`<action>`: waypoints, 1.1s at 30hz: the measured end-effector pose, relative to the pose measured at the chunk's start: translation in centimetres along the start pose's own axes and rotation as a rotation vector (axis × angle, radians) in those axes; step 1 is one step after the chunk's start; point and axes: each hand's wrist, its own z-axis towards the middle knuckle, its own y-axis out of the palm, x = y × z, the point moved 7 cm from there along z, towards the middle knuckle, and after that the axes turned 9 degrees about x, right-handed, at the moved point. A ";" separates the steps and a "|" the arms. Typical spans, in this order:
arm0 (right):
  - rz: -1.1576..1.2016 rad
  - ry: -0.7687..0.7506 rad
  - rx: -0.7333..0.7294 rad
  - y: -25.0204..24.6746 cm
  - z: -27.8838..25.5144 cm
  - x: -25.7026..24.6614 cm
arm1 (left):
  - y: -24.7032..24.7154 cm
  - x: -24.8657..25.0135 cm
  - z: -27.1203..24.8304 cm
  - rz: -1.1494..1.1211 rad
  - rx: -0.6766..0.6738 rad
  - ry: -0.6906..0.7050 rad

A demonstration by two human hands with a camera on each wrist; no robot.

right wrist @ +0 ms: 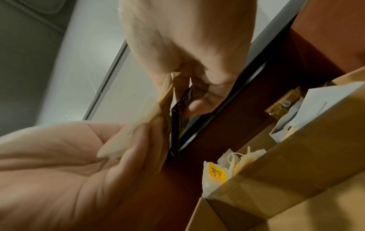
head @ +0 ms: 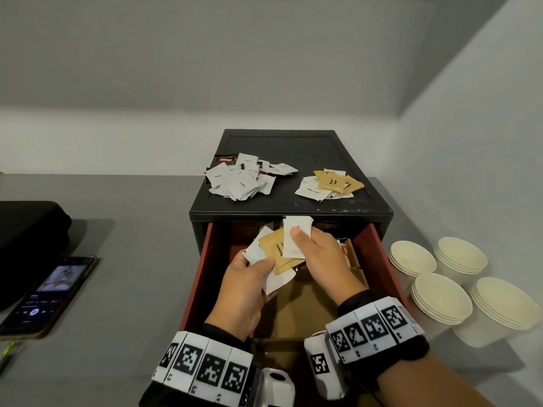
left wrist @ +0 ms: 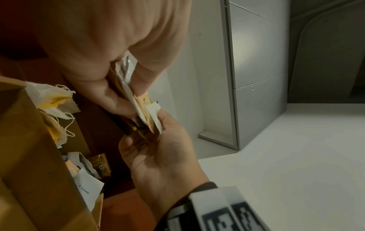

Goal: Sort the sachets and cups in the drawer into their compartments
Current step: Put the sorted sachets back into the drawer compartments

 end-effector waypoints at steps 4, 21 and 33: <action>0.031 0.017 0.103 -1.7 0.6 0.0 | -0.2 0.5 0.0 -0.017 0.042 0.044; 0.176 0.200 0.040 -2.1 0.2 0.4 | -0.7 1.1 -0.5 -0.113 0.091 0.046; 0.102 0.109 0.250 -6.5 4.3 -2.8 | -1.0 1.5 -0.7 -0.082 0.132 0.046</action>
